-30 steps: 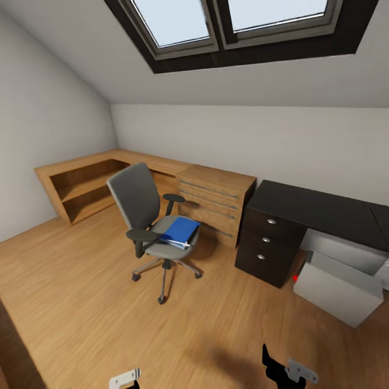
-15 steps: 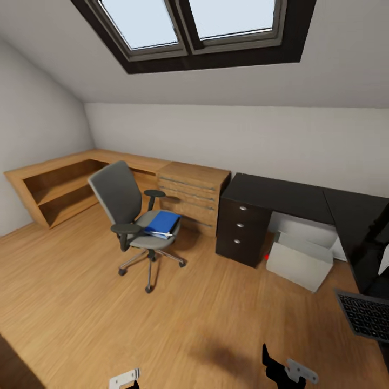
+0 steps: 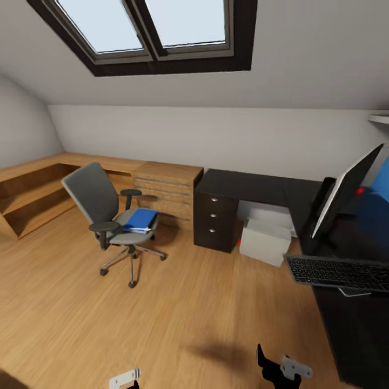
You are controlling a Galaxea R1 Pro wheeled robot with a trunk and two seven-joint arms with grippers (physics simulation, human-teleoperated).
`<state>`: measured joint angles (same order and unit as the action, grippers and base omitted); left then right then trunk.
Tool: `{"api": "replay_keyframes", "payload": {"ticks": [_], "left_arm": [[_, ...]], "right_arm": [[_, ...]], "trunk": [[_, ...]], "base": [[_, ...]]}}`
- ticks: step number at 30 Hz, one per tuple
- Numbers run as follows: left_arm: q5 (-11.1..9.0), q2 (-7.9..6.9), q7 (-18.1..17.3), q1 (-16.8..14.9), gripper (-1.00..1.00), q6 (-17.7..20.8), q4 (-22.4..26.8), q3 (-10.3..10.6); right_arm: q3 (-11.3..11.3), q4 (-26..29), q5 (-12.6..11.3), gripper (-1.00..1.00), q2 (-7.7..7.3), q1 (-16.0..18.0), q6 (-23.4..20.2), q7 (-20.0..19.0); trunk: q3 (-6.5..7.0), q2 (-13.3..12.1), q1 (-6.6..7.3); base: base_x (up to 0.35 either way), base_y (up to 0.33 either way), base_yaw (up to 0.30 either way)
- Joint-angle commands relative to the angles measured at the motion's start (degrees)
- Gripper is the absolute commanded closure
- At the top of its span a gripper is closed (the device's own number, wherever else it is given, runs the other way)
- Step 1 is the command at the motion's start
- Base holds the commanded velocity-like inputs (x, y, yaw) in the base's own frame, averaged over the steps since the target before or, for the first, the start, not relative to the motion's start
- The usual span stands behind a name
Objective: In the bedroom, organize the workspace by keeping the computer under the desk, ensuring the monitor is on the desk, placing the keyboard on the desk next to the monitor, placing the mouse on the desk next to the keyboard, moving the folder from the swivel chair onto the desk next to the mouse, stacking the notebook on top of the folder with the pen on top of the notebook, and positioning the swivel chair next to the desk.
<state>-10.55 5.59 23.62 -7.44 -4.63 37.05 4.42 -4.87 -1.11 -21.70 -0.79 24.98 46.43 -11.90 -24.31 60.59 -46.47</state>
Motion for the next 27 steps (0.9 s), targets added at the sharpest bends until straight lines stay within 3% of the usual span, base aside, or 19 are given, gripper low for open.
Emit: {"api": "replay_keyframes", "payload": {"ticks": [1, 15, 27], "left_arm": [[-0.61, -0.05, 0.37, -0.03, -1.00, -0.31, 0.00, 0.33], [-0.61, -0.05, 0.37, -0.04, -1.00, -0.30, 0.02, 0.33], [-0.47, 0.02, 0.08, -0.05, -1.00, -0.49, -0.01, 0.38]], "right_arm": [[-0.45, -0.12, -0.17, -1.00, 0.00, 0.07, 0.15, -0.59], [-0.40, -0.12, 0.07, -1.00, 0.00, 0.07, 0.15, -0.59], [-0.40, -0.12, 0.07, -1.00, 0.00, 0.07, 0.15, -0.58]], "trunk": [[0.13, -0.37, 0.26], [2.64, -5.99, 3.33], [2.64, -5.99, 3.33]], "base": [[-0.334, 0.000, -0.294], [-0.334, 0.000, -0.294], [-0.086, 0.000, -0.294]]}}
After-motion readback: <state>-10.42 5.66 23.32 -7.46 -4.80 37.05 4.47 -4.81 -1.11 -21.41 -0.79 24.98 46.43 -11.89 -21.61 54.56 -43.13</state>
